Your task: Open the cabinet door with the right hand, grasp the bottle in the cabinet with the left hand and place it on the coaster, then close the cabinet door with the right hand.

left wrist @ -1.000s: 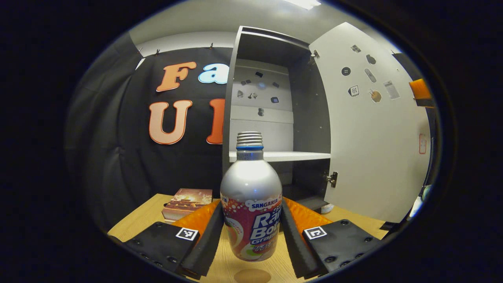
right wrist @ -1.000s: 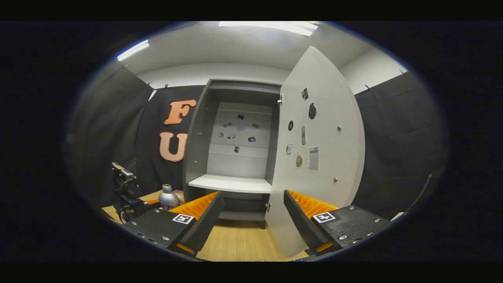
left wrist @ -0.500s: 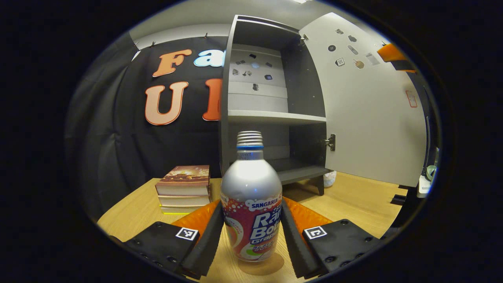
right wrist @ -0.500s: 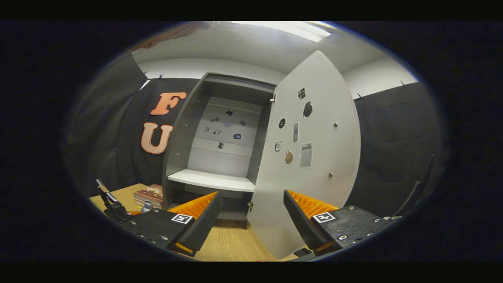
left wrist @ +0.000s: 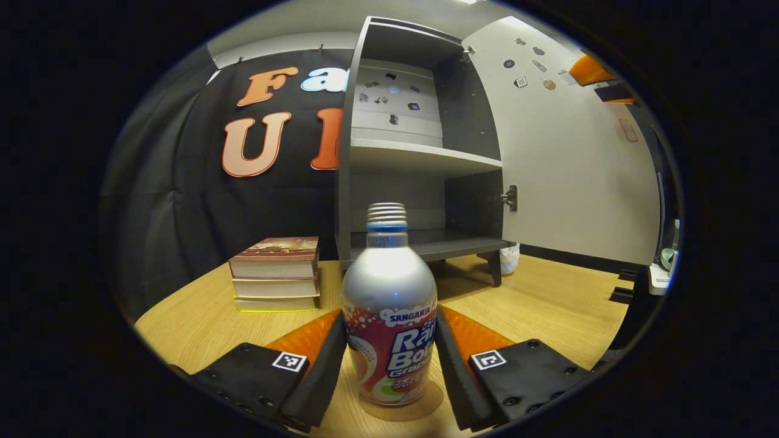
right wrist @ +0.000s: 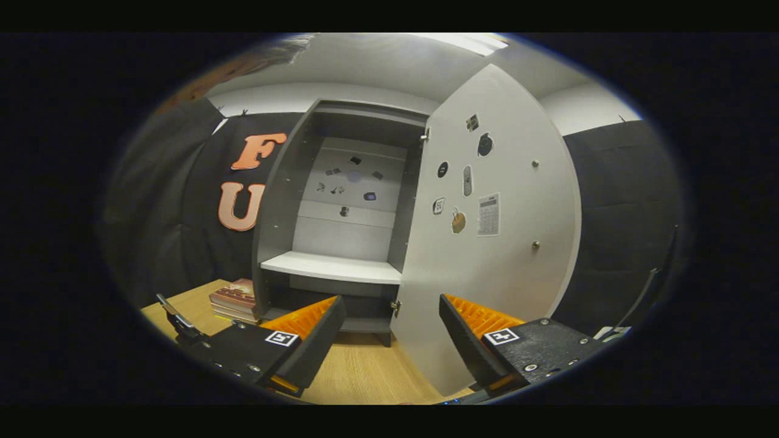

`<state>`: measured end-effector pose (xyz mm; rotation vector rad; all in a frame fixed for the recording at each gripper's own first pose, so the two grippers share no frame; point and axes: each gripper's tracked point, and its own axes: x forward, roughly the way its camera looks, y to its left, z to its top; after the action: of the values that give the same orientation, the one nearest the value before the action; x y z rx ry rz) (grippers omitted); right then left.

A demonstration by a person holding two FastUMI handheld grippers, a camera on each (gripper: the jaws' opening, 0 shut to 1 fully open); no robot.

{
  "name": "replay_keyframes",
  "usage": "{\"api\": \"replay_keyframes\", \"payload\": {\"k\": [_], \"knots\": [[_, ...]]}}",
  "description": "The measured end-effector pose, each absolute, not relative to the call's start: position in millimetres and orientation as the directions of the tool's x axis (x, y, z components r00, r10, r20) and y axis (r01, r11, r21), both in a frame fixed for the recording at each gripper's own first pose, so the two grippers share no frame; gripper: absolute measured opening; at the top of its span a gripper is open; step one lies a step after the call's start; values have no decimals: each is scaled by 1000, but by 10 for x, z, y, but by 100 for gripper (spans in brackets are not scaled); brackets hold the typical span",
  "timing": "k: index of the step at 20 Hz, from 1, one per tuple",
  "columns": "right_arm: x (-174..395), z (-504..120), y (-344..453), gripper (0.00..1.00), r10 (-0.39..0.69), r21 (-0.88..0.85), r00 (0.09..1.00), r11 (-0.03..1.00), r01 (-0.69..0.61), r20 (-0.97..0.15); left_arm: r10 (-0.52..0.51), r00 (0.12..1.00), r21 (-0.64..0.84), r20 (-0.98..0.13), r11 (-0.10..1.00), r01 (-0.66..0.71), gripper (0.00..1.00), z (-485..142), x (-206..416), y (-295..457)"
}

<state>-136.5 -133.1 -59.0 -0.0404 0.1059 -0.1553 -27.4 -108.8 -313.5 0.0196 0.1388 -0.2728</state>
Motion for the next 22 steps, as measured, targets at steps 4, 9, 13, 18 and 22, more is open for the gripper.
{"api": "replay_keyframes", "payload": {"k": [4, 9, 13, 18, 22], "knots": [[-1352, -662, -1374, 95, -166, -53, 978, 986, 161, -124, -271, 948, -14, -169, 962, 272, 83, -3247, -363, -1112], [-1380, -729, -1366, 95, -162, -43, 976, 987, 157, -143, -286, 945, 9, -160, 957, 291, 84, -3241, -437, -1124], [-1388, -784, -1325, 95, -149, -38, 977, 989, 145, -156, -271, 944, 37, -189, 959, 282, 87, -3300, -439, -1095], [-1405, -878, -1328, 95, -137, -29, 973, 991, 134, -184, -261, 943, 35, -207, 961, 273, 89, -3303, -418, -1083], [-1428, -912, -1340, 95, -131, -8, 972, 991, 132, -195, -263, 944, 43, -199, 960, 276, 89, -3234, -371, -1126]]}}
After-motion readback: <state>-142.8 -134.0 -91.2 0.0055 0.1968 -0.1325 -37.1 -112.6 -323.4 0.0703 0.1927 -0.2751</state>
